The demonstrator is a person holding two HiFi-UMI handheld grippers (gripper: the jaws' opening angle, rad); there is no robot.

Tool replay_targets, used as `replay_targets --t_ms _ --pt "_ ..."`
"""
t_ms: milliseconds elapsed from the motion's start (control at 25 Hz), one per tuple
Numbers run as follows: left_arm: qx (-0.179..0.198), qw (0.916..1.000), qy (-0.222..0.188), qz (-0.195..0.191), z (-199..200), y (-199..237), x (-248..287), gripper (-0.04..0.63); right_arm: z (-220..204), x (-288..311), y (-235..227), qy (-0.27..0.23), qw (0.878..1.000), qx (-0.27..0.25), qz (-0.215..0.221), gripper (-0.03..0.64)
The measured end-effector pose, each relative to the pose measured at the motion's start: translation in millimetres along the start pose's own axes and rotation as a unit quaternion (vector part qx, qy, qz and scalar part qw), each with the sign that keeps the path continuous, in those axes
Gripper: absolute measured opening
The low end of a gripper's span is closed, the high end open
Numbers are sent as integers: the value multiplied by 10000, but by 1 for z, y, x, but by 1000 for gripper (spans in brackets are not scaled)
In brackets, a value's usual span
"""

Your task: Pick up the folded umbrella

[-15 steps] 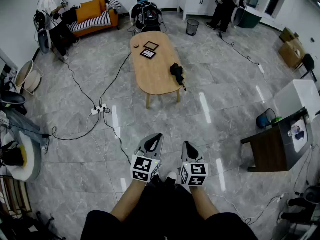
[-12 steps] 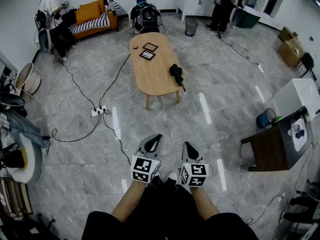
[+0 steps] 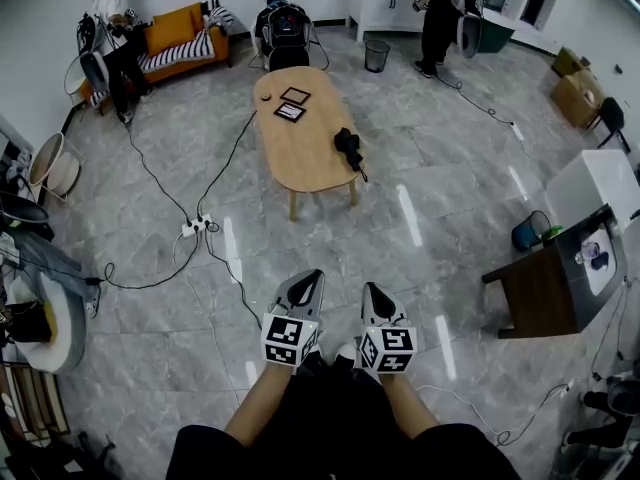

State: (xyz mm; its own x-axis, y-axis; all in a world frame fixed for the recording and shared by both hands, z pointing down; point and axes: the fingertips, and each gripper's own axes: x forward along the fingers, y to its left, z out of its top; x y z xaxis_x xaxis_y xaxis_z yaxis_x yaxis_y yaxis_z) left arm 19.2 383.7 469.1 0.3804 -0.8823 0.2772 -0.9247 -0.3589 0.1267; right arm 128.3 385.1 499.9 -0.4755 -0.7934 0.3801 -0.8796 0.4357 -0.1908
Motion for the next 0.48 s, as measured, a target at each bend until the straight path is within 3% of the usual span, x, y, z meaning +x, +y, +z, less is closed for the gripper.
replay_targets --t_ms 480 --pt "-3 10000 57 62 0 -15 7 17 1 -11 -7 -37 9997 -33 249 9"
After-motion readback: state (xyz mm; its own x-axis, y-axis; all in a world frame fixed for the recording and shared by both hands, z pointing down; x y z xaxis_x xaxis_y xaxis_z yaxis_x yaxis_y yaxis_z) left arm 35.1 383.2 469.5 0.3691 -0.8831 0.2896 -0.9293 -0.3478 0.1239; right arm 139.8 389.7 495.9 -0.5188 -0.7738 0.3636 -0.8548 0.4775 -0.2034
